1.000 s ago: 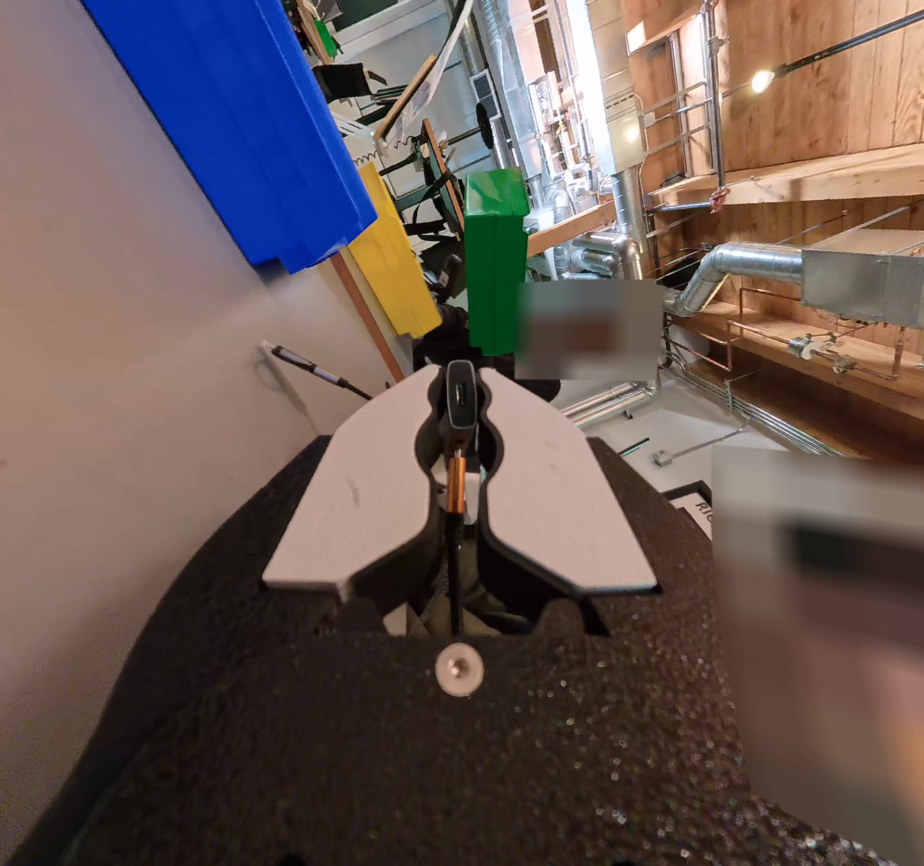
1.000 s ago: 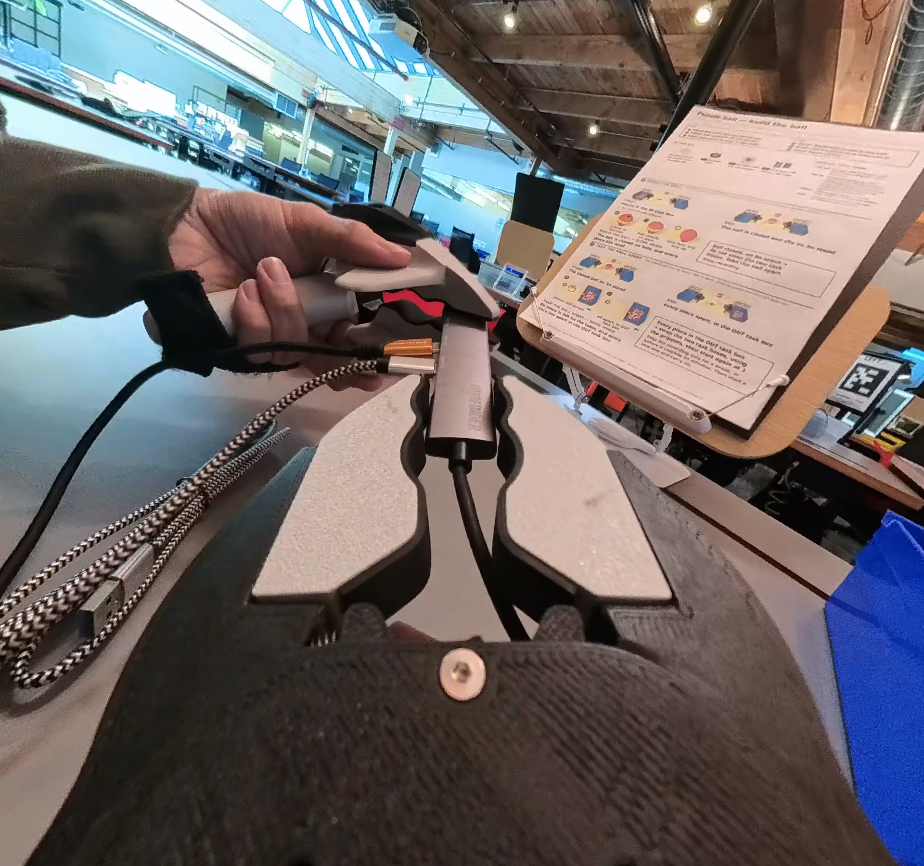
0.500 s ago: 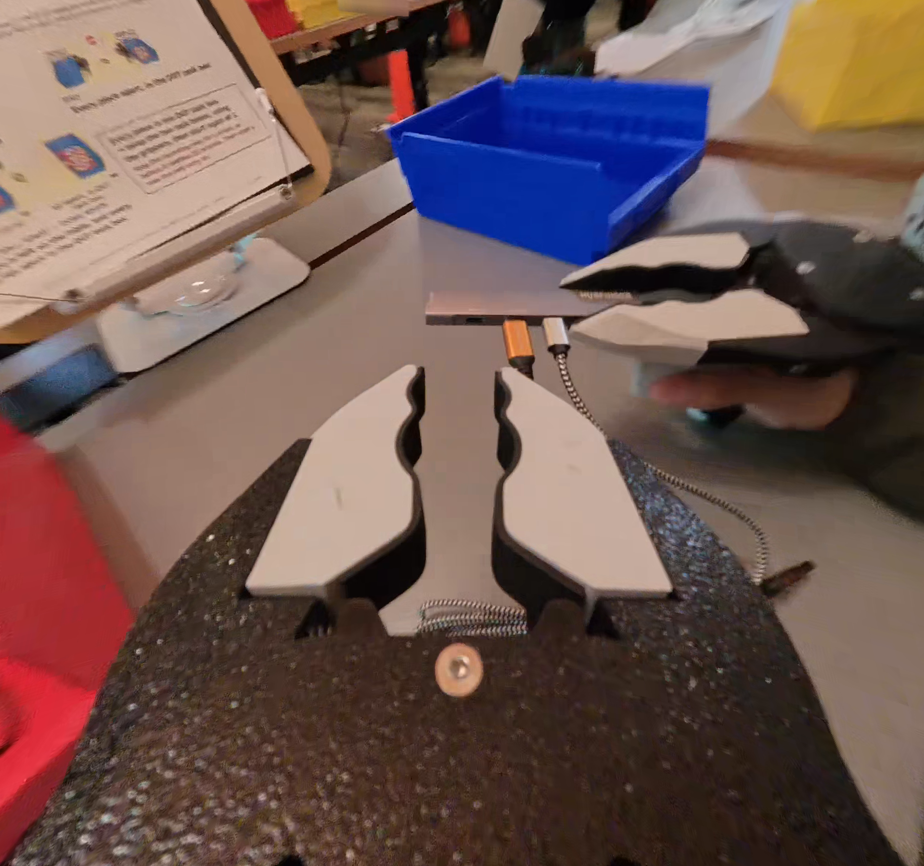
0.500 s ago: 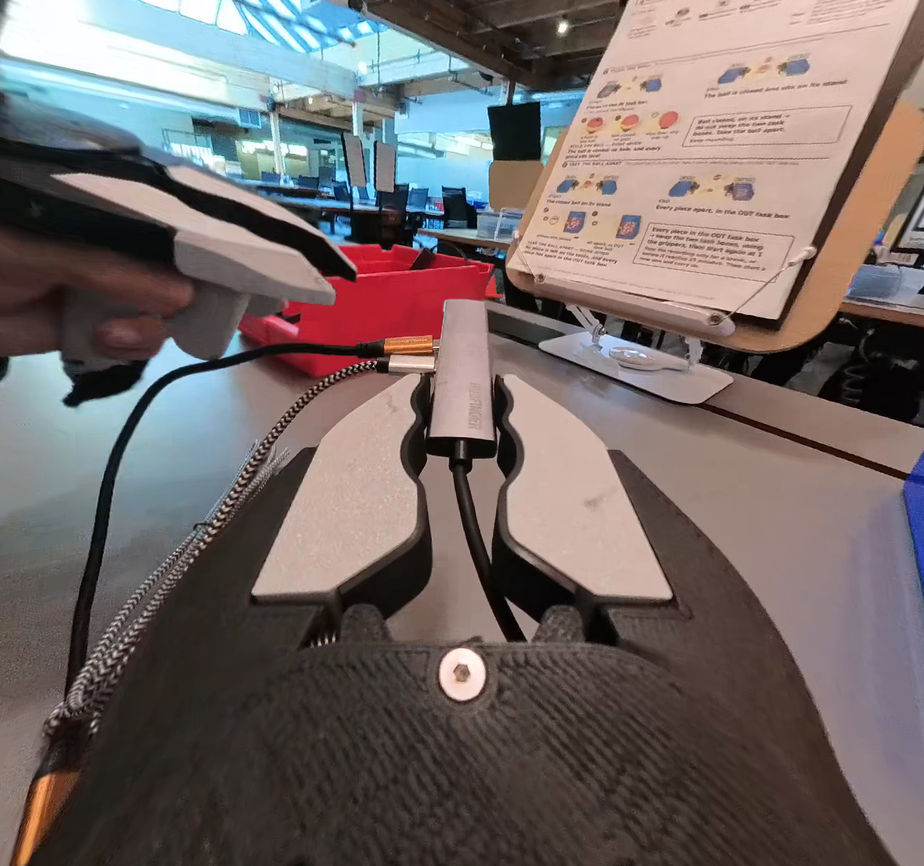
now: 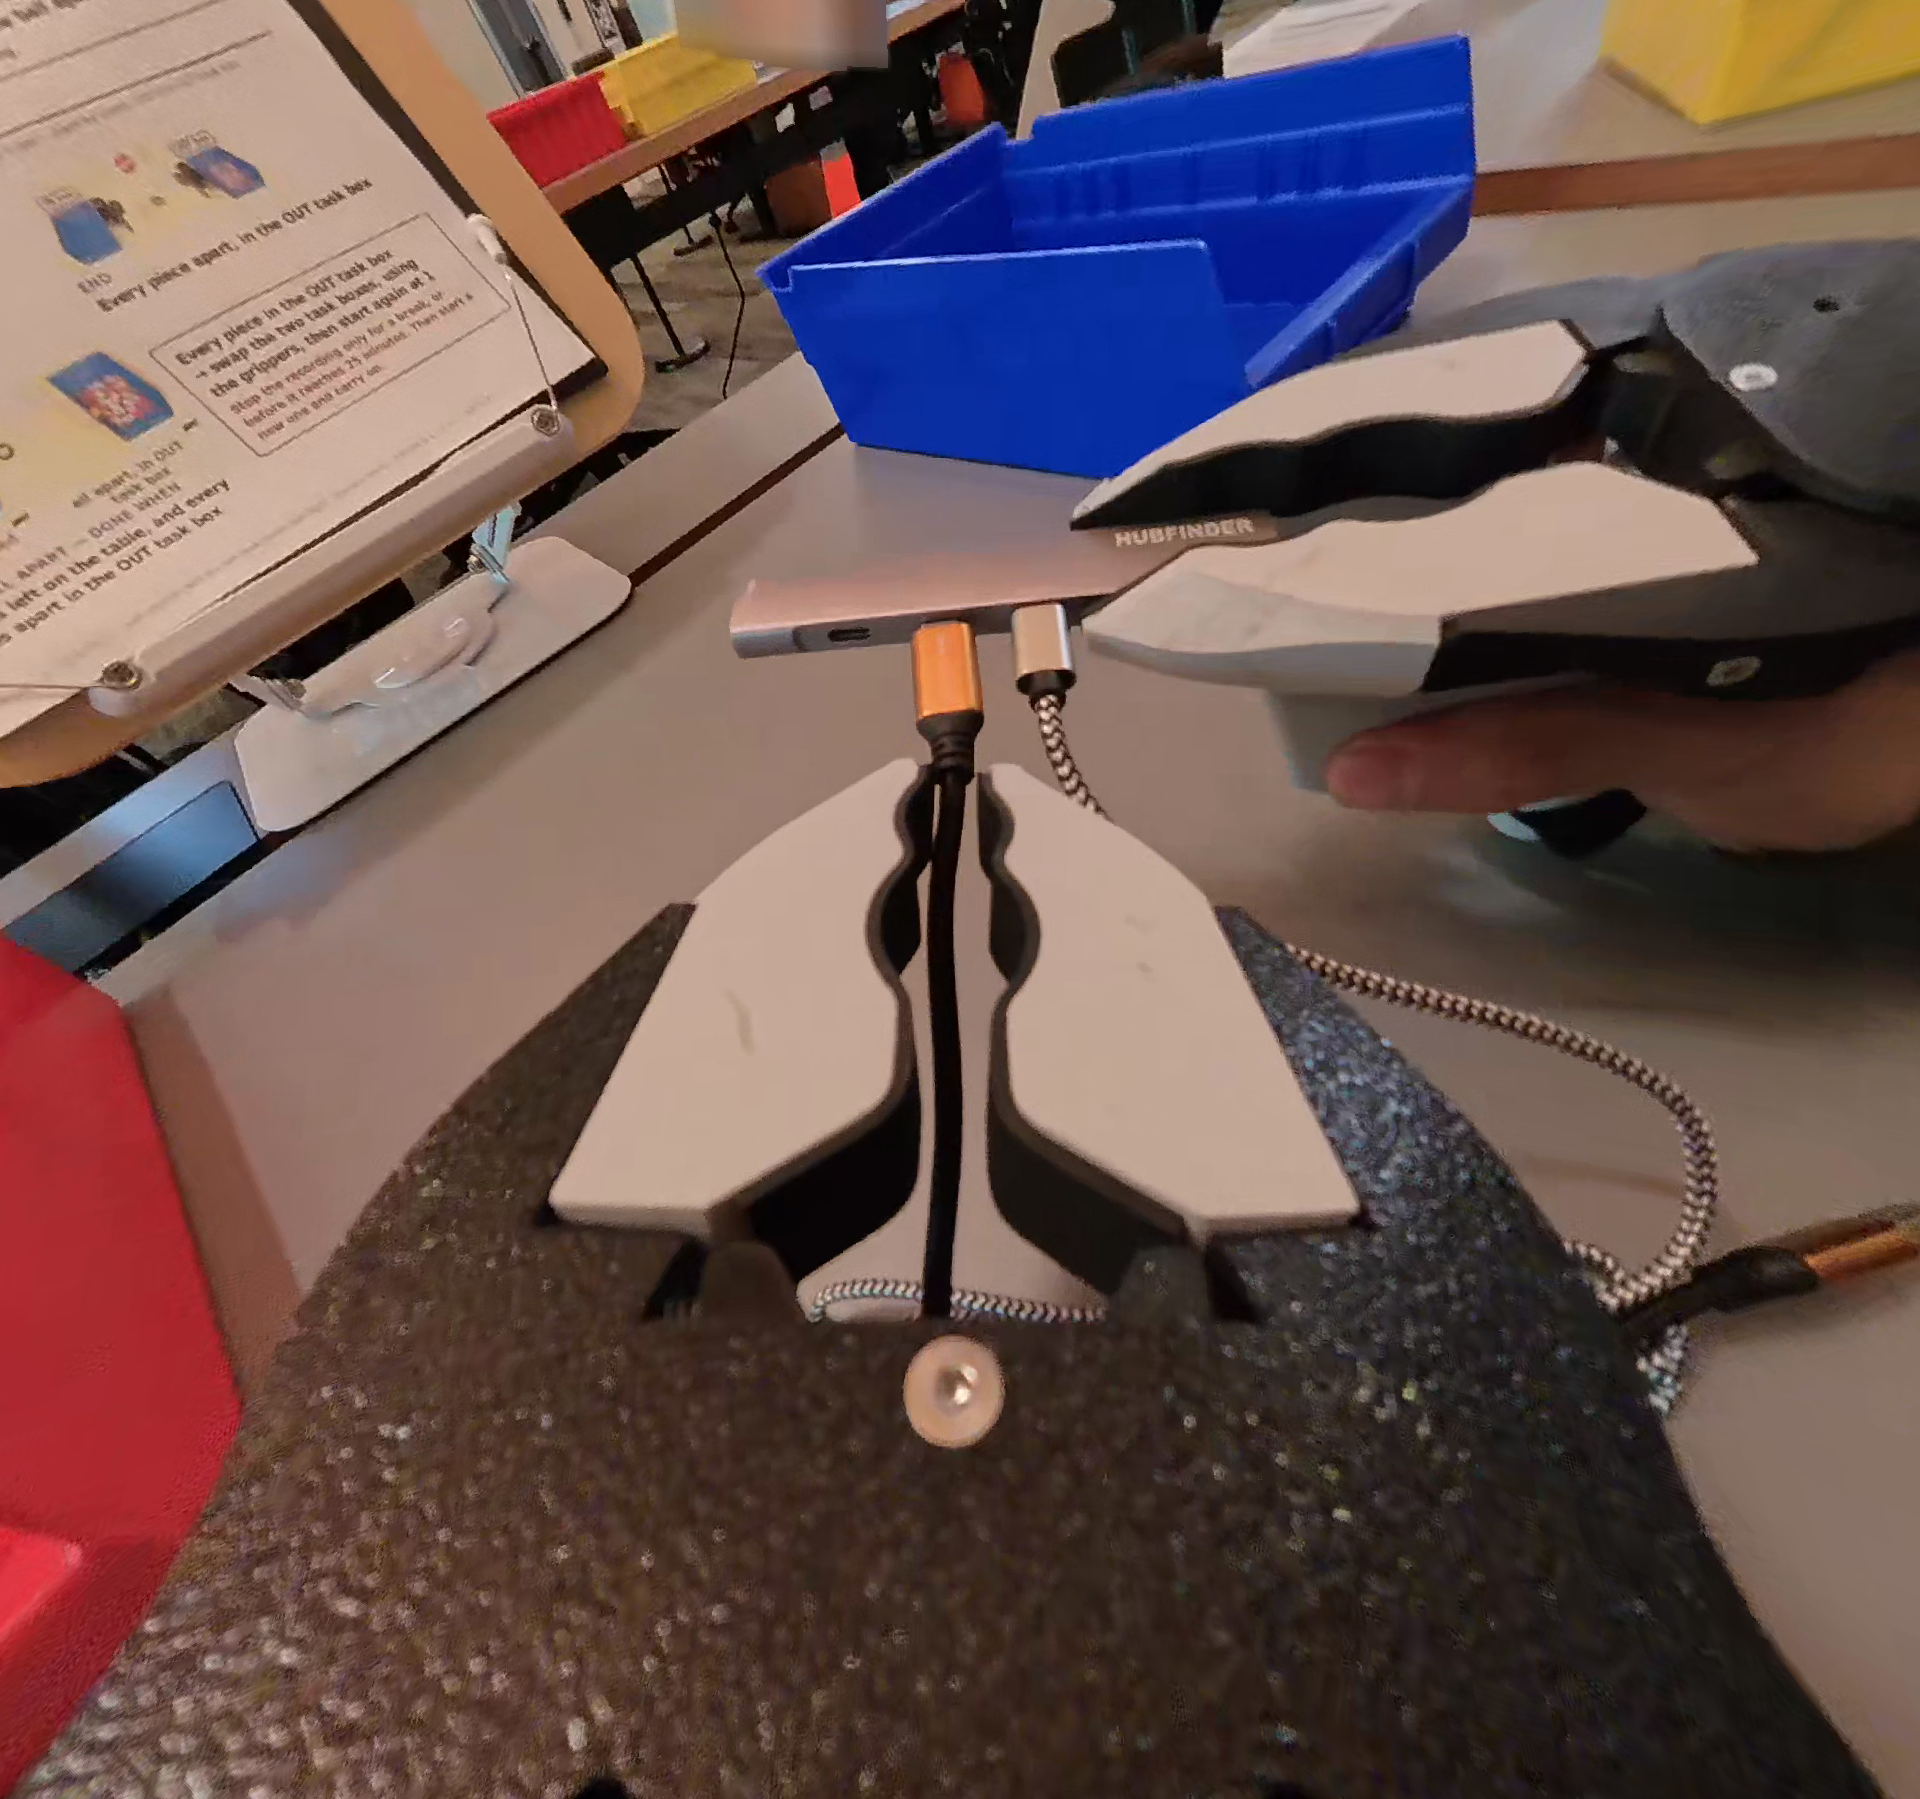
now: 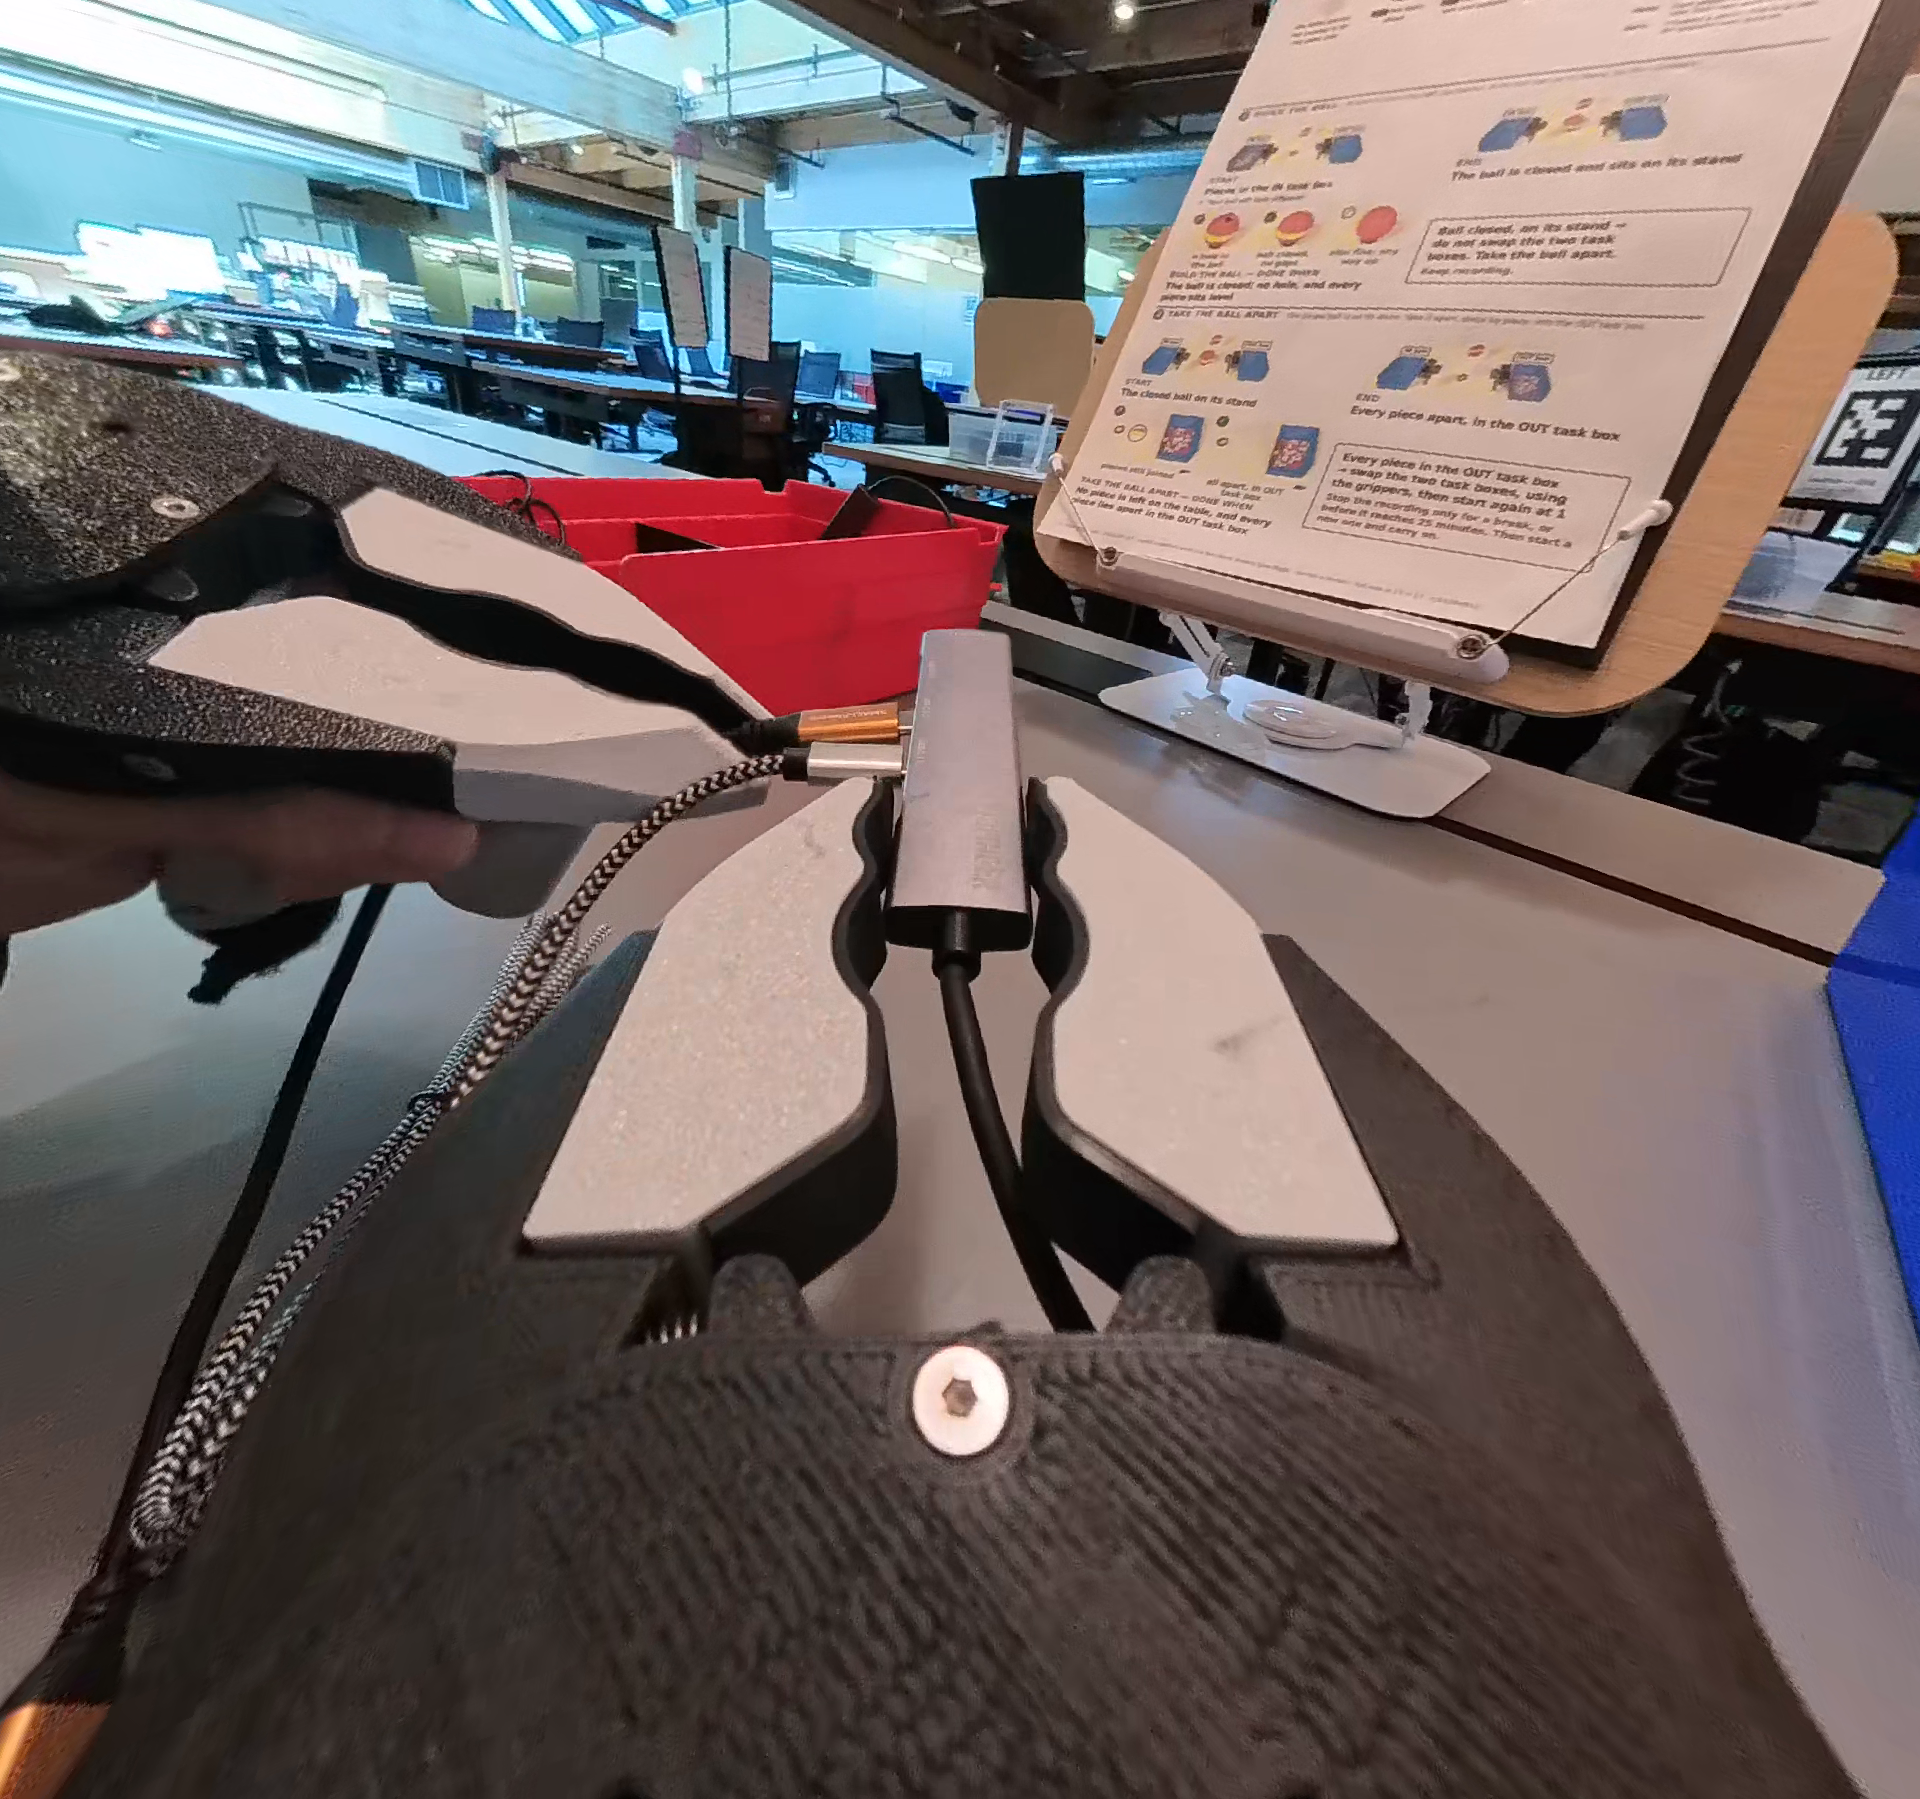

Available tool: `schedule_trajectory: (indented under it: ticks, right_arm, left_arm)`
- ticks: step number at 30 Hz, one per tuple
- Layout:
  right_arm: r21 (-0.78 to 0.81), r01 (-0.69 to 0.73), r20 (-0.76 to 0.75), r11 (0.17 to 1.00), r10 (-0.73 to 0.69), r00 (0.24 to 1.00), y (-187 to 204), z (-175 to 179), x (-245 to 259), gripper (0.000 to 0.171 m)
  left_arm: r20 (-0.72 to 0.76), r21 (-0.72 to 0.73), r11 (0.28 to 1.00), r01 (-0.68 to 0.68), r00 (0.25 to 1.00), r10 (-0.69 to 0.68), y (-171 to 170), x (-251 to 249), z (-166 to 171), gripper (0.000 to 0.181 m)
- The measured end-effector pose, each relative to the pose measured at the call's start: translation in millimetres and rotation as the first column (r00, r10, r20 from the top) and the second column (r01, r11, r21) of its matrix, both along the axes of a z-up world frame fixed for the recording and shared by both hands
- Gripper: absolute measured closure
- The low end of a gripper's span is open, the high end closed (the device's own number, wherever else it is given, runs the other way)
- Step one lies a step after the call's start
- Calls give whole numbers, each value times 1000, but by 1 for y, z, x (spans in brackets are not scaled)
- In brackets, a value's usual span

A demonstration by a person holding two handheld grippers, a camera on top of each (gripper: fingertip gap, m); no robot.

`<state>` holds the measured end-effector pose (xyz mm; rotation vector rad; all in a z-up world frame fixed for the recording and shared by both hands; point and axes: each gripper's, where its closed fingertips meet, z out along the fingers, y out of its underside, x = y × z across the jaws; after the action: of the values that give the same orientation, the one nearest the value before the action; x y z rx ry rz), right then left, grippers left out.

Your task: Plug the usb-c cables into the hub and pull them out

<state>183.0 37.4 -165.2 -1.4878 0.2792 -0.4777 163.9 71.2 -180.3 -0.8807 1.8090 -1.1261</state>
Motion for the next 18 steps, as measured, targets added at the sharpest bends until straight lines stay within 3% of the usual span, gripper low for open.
schedule_trajectory:
  ticks: [15, 18]
  right_arm:
    - [5, -25, -24, 1000, 25, 999, 1, -1, 0, 147]
    - [1, -51, -50, 999, 51, 997, 3, -2, 0, 147]
  left_arm:
    - [74, -174, 985, -7, 997, 20, 0, 0, 10, 174]
    - [74, -149, 989, -26, 997, 37, 1, 1, 8, 174]
